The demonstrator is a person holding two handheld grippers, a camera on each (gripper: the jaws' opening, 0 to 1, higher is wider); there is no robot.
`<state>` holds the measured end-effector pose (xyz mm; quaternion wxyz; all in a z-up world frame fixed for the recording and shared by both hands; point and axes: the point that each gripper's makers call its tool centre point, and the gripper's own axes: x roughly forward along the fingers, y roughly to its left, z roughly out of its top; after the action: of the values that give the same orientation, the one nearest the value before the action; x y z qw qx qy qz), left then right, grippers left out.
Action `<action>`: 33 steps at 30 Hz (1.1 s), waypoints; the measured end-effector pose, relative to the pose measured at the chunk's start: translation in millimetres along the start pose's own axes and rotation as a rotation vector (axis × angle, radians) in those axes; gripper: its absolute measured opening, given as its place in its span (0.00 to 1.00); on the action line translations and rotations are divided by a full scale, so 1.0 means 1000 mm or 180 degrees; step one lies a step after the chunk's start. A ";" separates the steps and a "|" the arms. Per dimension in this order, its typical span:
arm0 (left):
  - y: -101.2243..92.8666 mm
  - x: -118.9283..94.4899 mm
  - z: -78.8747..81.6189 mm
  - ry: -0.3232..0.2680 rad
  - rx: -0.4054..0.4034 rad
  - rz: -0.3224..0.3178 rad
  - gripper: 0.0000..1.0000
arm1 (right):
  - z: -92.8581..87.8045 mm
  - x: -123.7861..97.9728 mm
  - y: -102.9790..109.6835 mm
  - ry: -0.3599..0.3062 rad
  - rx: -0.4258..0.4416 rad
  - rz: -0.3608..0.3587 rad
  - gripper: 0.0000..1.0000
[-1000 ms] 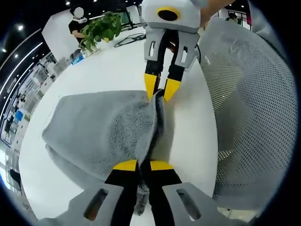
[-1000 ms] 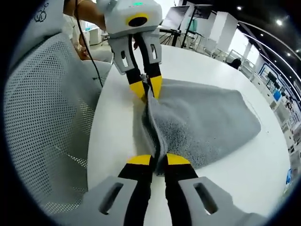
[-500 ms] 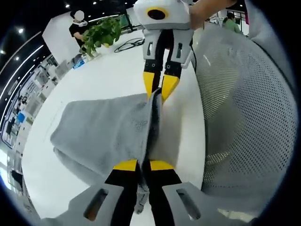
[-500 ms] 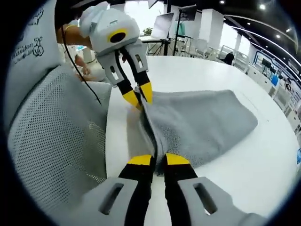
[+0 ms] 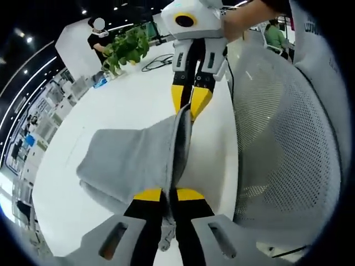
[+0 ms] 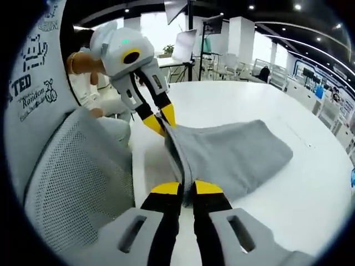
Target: Fold the towel on the table until its edges align and the towel forms a compact rectangular stack.
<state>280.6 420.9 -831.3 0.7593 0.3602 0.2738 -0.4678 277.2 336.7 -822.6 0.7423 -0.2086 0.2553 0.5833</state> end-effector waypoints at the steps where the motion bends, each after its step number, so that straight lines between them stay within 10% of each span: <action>1: 0.001 -0.002 0.002 -0.0016 -0.0016 0.0002 0.07 | 0.002 -0.002 0.000 -0.0017 0.0021 0.0009 0.05; 14: 0.013 -0.026 0.024 -0.0407 -0.0462 -0.0019 0.06 | 0.031 -0.032 0.000 -0.0318 0.0289 -0.0024 0.04; 33: 0.026 -0.062 0.061 -0.0694 -0.0439 0.0028 0.06 | 0.065 -0.069 0.013 -0.0554 0.0547 0.0071 0.04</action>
<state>283.6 411.9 -740.9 0.8095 0.2553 0.2196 -0.4809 260.7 327.0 -728.6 0.7703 -0.0899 0.2413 0.5834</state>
